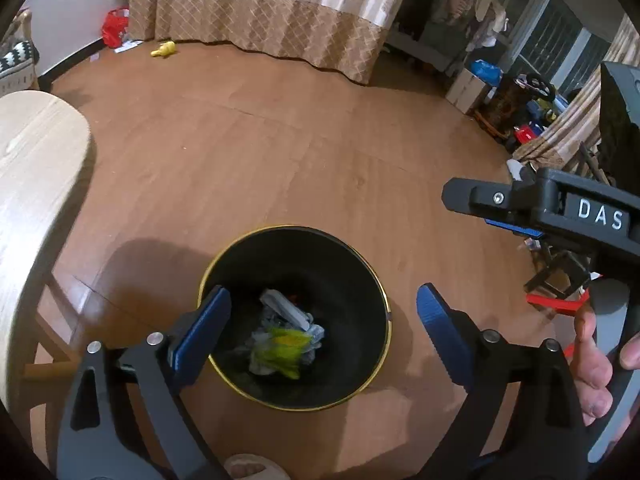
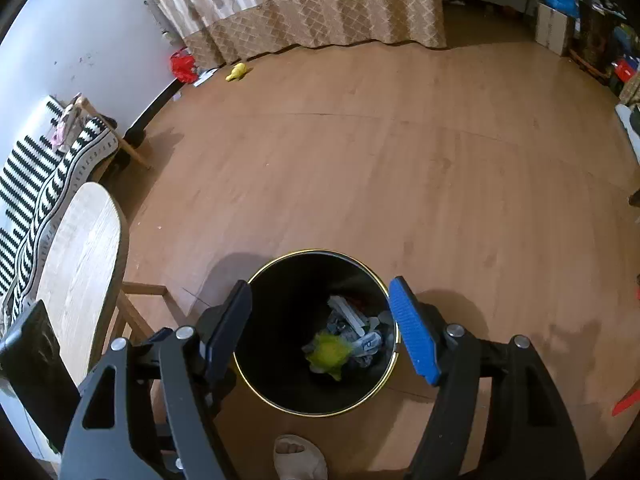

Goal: Collect trash
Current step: 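Move both tools back over the table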

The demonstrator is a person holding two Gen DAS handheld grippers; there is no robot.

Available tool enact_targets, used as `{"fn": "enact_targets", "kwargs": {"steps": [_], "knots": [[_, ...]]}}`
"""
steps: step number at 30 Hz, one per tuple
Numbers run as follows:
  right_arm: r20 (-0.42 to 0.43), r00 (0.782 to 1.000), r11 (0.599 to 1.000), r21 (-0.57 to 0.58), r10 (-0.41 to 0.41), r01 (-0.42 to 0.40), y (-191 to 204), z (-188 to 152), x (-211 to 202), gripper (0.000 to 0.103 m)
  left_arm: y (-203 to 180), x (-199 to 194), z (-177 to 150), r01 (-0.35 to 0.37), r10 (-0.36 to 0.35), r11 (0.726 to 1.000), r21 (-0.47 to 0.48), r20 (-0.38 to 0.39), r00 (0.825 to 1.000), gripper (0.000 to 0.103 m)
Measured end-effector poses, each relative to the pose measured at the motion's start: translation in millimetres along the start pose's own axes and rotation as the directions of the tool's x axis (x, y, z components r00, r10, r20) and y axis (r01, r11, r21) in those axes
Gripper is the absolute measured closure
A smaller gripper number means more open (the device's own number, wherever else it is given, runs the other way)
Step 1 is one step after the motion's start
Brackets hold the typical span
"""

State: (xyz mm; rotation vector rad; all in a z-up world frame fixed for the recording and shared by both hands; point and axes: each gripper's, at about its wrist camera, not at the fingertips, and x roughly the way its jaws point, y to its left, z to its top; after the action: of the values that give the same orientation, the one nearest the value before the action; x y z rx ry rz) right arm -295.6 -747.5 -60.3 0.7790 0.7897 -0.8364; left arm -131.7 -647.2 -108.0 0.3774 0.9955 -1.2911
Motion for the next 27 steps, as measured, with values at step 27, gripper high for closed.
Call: {"fn": "enact_targets", "kwargs": {"steps": [27], "knots": [[-0.133, 0.929, 0.762, -0.537, 0.346, -0.361, 338.4, -110.8, -7.9, 0.030, 236.4, -353.1, -154.7, -0.472, 0.589, 0.776, -0.418, 0.211, 0.781, 0.007]]}}
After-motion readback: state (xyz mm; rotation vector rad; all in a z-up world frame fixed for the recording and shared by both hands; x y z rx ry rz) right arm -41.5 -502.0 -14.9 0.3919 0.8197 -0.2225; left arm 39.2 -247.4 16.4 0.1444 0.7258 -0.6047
